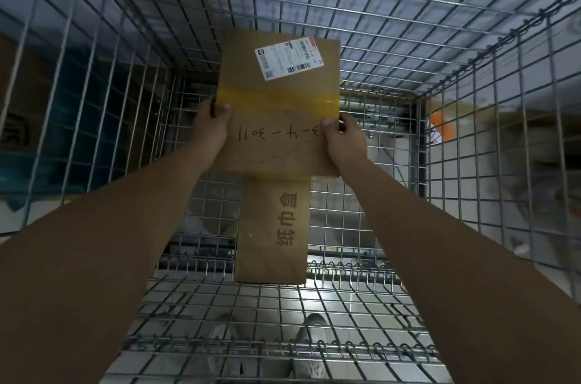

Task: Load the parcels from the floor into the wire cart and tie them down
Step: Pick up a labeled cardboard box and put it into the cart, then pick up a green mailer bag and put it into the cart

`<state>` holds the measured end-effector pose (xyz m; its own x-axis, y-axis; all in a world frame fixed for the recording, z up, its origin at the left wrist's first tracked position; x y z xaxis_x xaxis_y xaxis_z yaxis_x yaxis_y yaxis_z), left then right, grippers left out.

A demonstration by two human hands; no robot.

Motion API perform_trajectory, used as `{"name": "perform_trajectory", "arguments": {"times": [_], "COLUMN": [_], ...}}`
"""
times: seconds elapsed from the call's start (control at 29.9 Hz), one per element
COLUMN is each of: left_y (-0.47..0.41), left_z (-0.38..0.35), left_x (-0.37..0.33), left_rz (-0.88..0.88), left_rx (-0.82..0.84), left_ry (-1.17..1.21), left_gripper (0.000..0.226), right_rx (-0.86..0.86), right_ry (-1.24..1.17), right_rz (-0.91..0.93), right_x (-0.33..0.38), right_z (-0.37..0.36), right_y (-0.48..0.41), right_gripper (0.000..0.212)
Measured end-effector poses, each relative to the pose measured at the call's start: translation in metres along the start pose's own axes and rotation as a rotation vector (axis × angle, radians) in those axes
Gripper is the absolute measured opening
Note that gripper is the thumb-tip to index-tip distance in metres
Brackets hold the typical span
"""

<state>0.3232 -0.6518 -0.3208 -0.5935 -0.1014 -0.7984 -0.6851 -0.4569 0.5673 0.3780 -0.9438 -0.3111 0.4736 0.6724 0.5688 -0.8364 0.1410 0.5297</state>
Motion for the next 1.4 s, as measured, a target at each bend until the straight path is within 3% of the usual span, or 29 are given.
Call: {"name": "perform_trajectory", "arguments": {"times": [0.2,0.3,0.4,0.5,0.73,0.97,1.2,1.4], "left_y": [0.008,0.021,0.04,0.077,0.219,0.384,0.524,0.608], "left_z": [0.002,0.008,0.008,0.004,0.016,0.082,0.187,0.32], "left_x": [-0.01,-0.035,-0.07,-0.125,-0.358,-0.572,-0.686,-0.718], "left_rz": [-0.067,-0.211,-0.31,-0.339,-0.561,-0.746,-0.785,-0.704], "left_rx": [0.028,0.062,0.167,0.228,0.108,-0.153,-0.352,-0.539], "left_ry": [-0.183,-0.53,-0.978,-1.22,-1.212,-1.246,-1.188,-1.132], "left_gripper": [0.051,0.053,0.073,0.078,0.077,0.075,0.077,0.076], "right_rx": [0.034,0.04,0.13,0.166,-0.076,-0.349,-0.509,-0.523], "right_ry": [0.101,0.385,0.752,1.0,1.062,0.984,0.918,0.891], "right_rz": [0.0,0.058,0.17,0.326,0.534,0.674,0.835,1.011], "right_x": [0.003,0.02,0.054,0.111,0.291,0.46,0.565,0.639], "right_z": [0.008,0.024,0.043,0.072,0.223,0.399,0.484,0.457], "right_y": [0.003,0.016,0.038,0.073,0.196,0.35,0.507,0.62], "right_gripper": [0.051,0.056,0.058,0.065,0.07,0.07,0.071,0.069]}}
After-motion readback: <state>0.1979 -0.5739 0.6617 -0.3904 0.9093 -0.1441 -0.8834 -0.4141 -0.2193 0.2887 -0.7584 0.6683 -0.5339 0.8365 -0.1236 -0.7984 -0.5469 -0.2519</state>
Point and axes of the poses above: each hand's wrist, its own y-axis away from the middle knuckle, its own z-axis out of the back of the hand, x = y × z, the point moved 8 cm from there along -y, towards the middle knuckle, and after that the axes turned 11 degrees about y, right-handed, at the moved point
